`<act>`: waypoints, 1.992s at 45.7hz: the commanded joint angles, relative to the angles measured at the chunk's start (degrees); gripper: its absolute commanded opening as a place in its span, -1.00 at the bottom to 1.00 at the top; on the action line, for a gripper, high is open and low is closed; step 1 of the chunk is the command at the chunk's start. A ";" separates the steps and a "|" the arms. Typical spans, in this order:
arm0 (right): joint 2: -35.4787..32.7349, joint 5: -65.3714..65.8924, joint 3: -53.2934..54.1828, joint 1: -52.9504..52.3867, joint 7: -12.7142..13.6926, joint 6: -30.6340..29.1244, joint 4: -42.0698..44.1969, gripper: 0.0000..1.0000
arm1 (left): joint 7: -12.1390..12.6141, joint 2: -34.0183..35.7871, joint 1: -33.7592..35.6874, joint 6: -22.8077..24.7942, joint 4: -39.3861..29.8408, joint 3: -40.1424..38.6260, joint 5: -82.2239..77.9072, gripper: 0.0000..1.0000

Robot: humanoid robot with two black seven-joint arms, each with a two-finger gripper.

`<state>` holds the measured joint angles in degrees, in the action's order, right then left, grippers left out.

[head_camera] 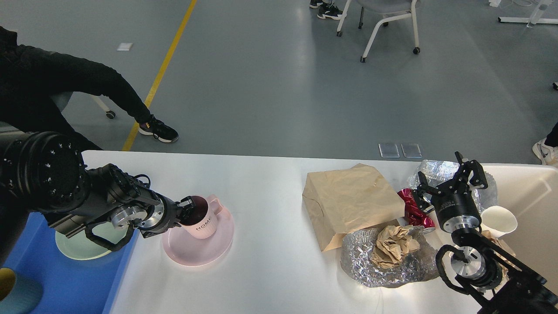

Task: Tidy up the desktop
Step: 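Grasp the pink HOME mug with the left gripper, then lift the mug off the saucer and lower it onto the tray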

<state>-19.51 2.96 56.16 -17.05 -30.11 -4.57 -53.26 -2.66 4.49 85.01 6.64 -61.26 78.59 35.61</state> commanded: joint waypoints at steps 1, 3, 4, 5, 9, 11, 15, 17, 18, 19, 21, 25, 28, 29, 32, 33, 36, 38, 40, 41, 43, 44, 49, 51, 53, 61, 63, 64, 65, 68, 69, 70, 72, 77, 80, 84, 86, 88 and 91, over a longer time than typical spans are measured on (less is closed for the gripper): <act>0.00 0.03 0.00 0.00 0.05 0.00 0.00 1.00 | 0.11 -0.01 -0.02 0.13 -0.08 -0.02 -0.01 -0.81; 0.00 0.02 0.00 0.00 -0.04 0.00 0.00 1.00 | 0.11 0.08 -0.02 0.22 -0.17 -0.02 -0.01 -0.82; 0.00 0.03 0.00 0.00 -0.04 0.00 0.00 1.00 | 0.11 0.08 0.06 0.30 -0.17 -0.02 -0.01 -0.82; 0.00 0.03 0.00 0.00 -0.04 0.00 0.00 1.00 | 0.11 0.08 0.06 0.31 -0.26 -0.02 -0.01 -0.82; 0.00 -0.06 0.00 0.00 0.05 0.00 0.00 1.00 | 0.11 0.61 0.85 0.83 -1.14 0.07 -0.28 -0.82; 0.00 0.03 0.00 0.00 -0.04 0.00 0.00 1.00 | 0.11 0.87 1.47 1.09 -1.93 0.07 -0.45 -0.82; 0.00 0.02 0.00 0.00 0.05 0.00 0.00 1.00 | 0.02 1.75 4.45 2.06 -4.65 0.60 -0.45 -0.82; 0.00 -0.06 0.00 0.00 0.05 0.00 0.00 1.00 | 0.11 2.10 6.21 2.59 -6.49 0.86 -0.72 -0.82; 0.00 0.02 0.00 0.00 -0.04 0.00 0.00 1.00 | 0.11 2.45 7.09 3.03 -7.37 0.86 -0.89 -0.82; 0.00 0.03 0.00 0.00 -0.04 0.00 0.00 1.00 | 0.11 2.80 8.05 3.46 -8.34 1.04 -0.98 -0.82; 0.00 -0.06 0.00 0.00 -0.04 0.00 0.00 1.00 | 0.11 3.85 10.25 4.78 -9.92 1.21 -1.50 -0.82; 0.00 -0.06 0.00 0.00 -0.04 0.00 0.00 1.00 | 0.02 5.70 14.29 8.64 -12.30 1.91 -4.05 -0.83; 0.00 0.03 0.00 0.00 0.05 0.00 0.00 1.00 | 0.11 6.84 17.72 12.68 -13.62 2.70 -5.55 -0.87; 0.00 0.03 0.00 0.00 -0.04 0.00 0.00 1.00 | 0.11 7.20 18.95 14.18 -13.97 3.06 -5.90 -0.88; 0.00 0.03 0.00 0.00 -0.04 0.00 0.00 1.00 | 0.11 8.51 22.29 18.48 -14.85 3.93 -7.30 -0.92; 0.00 -0.06 0.00 0.00 -0.04 0.00 0.00 1.00 | 0.11 8.87 23.43 19.89 -15.29 4.20 -7.74 -0.93; 0.00 0.03 0.00 0.00 0.05 0.00 0.00 1.00 | 0.11 9.66 27.47 23.50 -16.60 5.69 -9.33 -0.96; 0.00 -0.06 0.00 0.00 -0.04 0.00 0.00 1.00 | 0.11 9.92 30.11 24.91 -17.48 6.83 -10.03 -0.96; 0.00 0.03 0.00 0.00 -0.04 0.00 0.00 1.00 | 0.11 9.92 32.57 26.05 -18.71 7.80 -10.65 -0.96; 0.00 0.03 0.00 0.00 0.05 0.00 0.00 1.00 | 0.11 9.92 33.72 26.49 -19.33 8.33 -11.00 -0.96; 0.00 0.03 0.00 0.00 -0.04 0.00 0.00 1.00 | 0.11 9.75 35.65 26.59 -20.56 9.21 -11.87 -0.97; 0.00 -0.06 0.00 0.00 -0.04 0.00 0.09 1.00 | 0.11 9.57 36.44 26.58 -21.00 9.65 -12.31 -0.97; 0.00 -0.06 0.00 0.00 0.05 0.00 0.00 1.00 | 0.11 9.66 39.35 27.46 -22.41 11.32 -15.12 -0.98; 0.00 0.03 0.00 0.00 0.05 0.00 0.09 1.00 | -0.06 9.92 40.84 28.42 -23.28 11.32 -16.71 -0.98; 0.00 -0.06 0.00 0.00 -0.04 0.00 0.00 1.00 | -0.24 10.19 42.33 30.44 -23.99 11.15 -18.55 -0.98; 0.00 -0.06 0.00 0.00 0.05 0.00 0.00 1.00 | -0.86 12.73 45.50 38.79 -24.43 10.71 -23.04 -0.99; 0.00 0.03 0.00 0.00 -0.04 0.00 0.00 1.00 | -0.94 13.52 46.38 39.94 -24.43 11.05 -23.39 -1.00; 0.00 0.03 0.00 0.00 -0.04 0.00 0.00 1.00 | -0.94 13.96 46.73 40.38 -24.43 11.23 -23.65 -1.00; 0.00 0.03 0.00 0.00 -0.04 0.00 0.00 1.00 | -0.94 14.40 47.00 40.64 -24.43 11.32 -24.09 -1.00; 0.00 0.03 0.00 0.00 0.05 0.00 0.00 1.00 | -0.86 15.98 47.09 41.09 -24.34 11.32 -26.20 -0.99; 0.00 0.03 0.00 0.00 0.05 0.00 0.00 1.00 | -0.86 16.51 46.91 41.09 -24.26 11.32 -27.25 -0.99; 0.00 0.03 0.00 0.00 0.05 0.00 0.00 1.00 | -0.86 17.13 46.65 40.74 -24.17 11.32 -28.39 -0.99; 0.00 0.03 0.00 0.00 -0.04 0.00 0.00 1.00 | -0.94 18.62 45.95 40.47 -23.82 11.32 -30.33 -0.99; 0.00 -0.06 0.00 0.00 0.05 0.00 0.00 1.00 | -0.94 23.19 41.38 38.81 -22.59 10.97 -36.39 -0.99; 0.00 0.02 0.00 0.00 -0.04 0.00 0.00 1.00 | -0.86 25.65 37.43 36.79 -21.01 10.53 -39.56 -0.99; 0.00 0.03 0.00 0.00 0.05 0.00 0.00 1.00 | -0.33 29.43 29.70 33.53 -17.32 10.18 -43.51 -0.99; 0.00 -0.06 0.00 0.00 -0.04 0.00 0.00 1.00 | -0.15 30.92 27.23 32.30 -16.09 9.48 -45.18 -0.99; 0.00 0.03 0.00 0.00 0.05 0.00 0.00 1.00 | 0.02 32.50 24.69 31.33 -14.68 8.60 -47.03 -0.99; 0.00 0.03 0.00 0.00 -0.04 0.00 0.00 1.00 | -0.07 34.44 21.17 30.80 -12.31 7.02 -48.88 -0.99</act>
<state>-19.51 2.94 56.16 -17.06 -30.08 -4.57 -53.27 -2.87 35.40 112.39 39.15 -77.37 87.91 -9.59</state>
